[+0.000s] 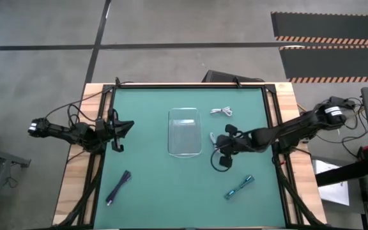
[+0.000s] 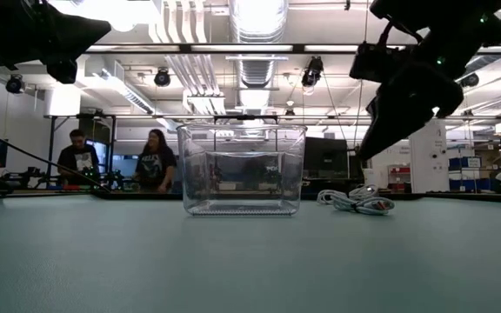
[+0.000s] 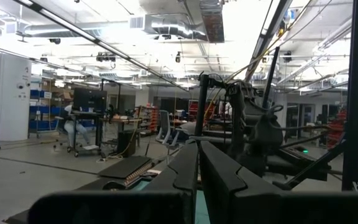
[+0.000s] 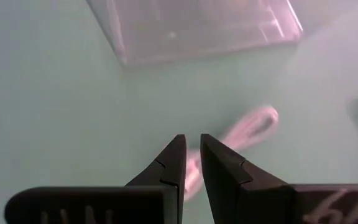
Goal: Pick and place USB-C Cables
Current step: Put the bottom white charger cable into the transparent bin
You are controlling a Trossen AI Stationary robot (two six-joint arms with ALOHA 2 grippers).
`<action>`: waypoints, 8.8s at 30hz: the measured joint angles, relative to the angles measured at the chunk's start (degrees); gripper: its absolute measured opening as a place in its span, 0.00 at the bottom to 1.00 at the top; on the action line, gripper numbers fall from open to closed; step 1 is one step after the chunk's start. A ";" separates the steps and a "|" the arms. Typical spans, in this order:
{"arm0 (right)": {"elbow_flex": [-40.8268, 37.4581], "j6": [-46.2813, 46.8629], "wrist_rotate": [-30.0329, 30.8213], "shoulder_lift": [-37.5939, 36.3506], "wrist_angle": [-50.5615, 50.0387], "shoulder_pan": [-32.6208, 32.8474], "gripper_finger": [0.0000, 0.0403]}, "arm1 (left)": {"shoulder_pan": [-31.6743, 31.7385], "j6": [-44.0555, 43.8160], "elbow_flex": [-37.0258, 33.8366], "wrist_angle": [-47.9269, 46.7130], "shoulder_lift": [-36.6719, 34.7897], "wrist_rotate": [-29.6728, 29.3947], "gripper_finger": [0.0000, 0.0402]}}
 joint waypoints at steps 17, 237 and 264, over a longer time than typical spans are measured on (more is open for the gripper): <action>-7.16 6.81 4.31 1.00 8.57 -0.04 0.22 | -0.02 0.02 0.00 -0.01 0.00 0.00 0.00; -19.47 -38.96 -14.78 -4.08 88.71 -0.32 0.12 | 2.51 1.92 66.23 36.69 100.21 13.68 0.26; -19.53 -40.42 -8.26 -11.04 78.28 -0.33 0.32 | 2.41 -0.47 66.25 24.61 95.66 7.42 0.02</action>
